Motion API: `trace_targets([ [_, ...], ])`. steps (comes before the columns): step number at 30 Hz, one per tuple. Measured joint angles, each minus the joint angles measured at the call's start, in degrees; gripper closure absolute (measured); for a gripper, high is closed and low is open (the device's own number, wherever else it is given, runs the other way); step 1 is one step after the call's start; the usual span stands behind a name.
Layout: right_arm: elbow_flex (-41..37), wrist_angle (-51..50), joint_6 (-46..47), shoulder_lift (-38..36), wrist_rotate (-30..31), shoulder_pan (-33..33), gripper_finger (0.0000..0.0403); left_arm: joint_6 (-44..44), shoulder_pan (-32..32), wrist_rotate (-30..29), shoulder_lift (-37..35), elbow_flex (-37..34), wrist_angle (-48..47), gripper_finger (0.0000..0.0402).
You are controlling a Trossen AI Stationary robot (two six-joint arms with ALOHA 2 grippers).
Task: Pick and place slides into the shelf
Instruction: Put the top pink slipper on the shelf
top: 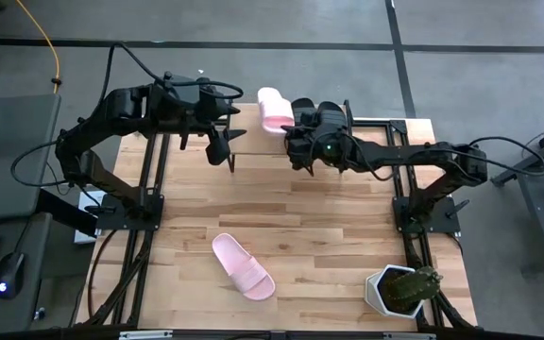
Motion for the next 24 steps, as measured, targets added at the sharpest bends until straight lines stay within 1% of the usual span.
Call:
trace_targets([
  [4, 0.00, -0.12, 0.76, 0.66, -0.40, -0.29, 0.0393, -0.02, 0.00, 0.00, 0.00, 0.00, 0.20, 0.0158],
  [11, 0.00, 0.14, 1.47, 4.70, 0.55, -0.20, 0.0393, -0.13, 0.00, 0.02, 0.00, 0.00, 0.22, 0.0158],
  [15, 0.00, 0.58, 1.98, 4.77, 1.96, 0.16, 0.0393, -0.15, 0.00, 0.70, -0.02, 0.00, 0.22, 0.0158],
  [21, 0.00, 1.17, -0.17, 4.34, 5.19, 2.02, 0.0393, -0.12, 0.00, 0.87, -0.02, 0.00, 0.24, 0.0158],
  [24, 0.00, 1.01, 0.01, 4.22, 5.51, 2.82, 0.0393, -0.11, 0.00, 0.87, -0.03, 0.00, 0.24, 0.0158],
])
